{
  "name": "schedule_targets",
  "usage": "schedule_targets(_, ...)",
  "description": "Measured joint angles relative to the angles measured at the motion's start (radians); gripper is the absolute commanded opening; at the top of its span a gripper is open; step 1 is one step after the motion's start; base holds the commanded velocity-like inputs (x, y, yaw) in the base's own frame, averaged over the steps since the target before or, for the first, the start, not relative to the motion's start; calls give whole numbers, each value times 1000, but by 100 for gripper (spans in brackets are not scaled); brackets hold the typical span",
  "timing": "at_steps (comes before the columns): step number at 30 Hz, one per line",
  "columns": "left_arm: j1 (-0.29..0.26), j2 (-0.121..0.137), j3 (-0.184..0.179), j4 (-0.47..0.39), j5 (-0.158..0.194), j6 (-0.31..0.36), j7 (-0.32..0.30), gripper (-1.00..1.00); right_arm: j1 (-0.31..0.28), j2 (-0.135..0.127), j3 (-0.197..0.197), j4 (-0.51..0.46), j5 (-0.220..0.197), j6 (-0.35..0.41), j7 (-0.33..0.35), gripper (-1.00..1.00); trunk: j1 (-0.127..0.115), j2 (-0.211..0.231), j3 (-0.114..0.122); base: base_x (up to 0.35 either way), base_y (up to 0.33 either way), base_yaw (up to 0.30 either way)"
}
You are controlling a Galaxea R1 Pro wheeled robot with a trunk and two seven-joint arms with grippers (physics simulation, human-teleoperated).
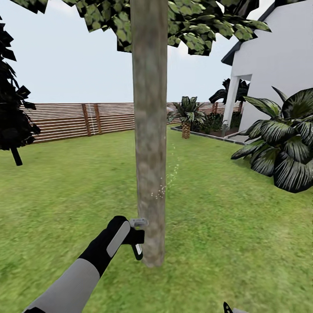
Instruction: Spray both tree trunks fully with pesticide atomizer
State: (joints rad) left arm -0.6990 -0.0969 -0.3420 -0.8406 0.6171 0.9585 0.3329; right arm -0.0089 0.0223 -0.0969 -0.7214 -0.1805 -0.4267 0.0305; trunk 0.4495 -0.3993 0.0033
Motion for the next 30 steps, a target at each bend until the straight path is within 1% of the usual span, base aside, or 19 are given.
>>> schedule_targets(5, 0, 1, 0, 8, 0, 9, 1, -100, 0, 0, -1, 0, -1, 0, 0, -100, 0, 0, 0, 212, 179, -173)
schedule_targets(9, 0, 1, 1, 39, 2, 7, 1, -100, 0, 0, -1, 0, -2, 0, 0, -100, 0, 0, 0, 245, 213, -227)
schedule_targets(13, 1, 1, 1, 48, 2, 1, -2, -100, 0, 0, -1, 0, 0, 0, 0, -100, 0, 0, 0, 79, 73, -80)
schedule_targets(17, 1, 1, 1, 50, 2, -2, -3, -100, 0, 0, -1, 0, -1, 1, 0, -100, 0, 0, 0, -20, 165, -75)
schedule_targets(24, 1, 1, 1, 50, 2, -3, -4, -100, 0, 0, -1, 0, -3, 1, 0, -100, 0, 0, 0, -81, 300, -221)
schedule_targets(27, 1, 2, 1, 50, 2, -3, -5, -100, 0, 0, -1, 0, -3, 1, -1, -100, 0, 0, 0, -170, 297, -220)
schedule_targets(30, 1, 2, 1, 50, 1, -2, -5, -100, 0, 0, -1, 0, -3, 1, 0, -100, 0, 0, 0, -177, 275, -85)
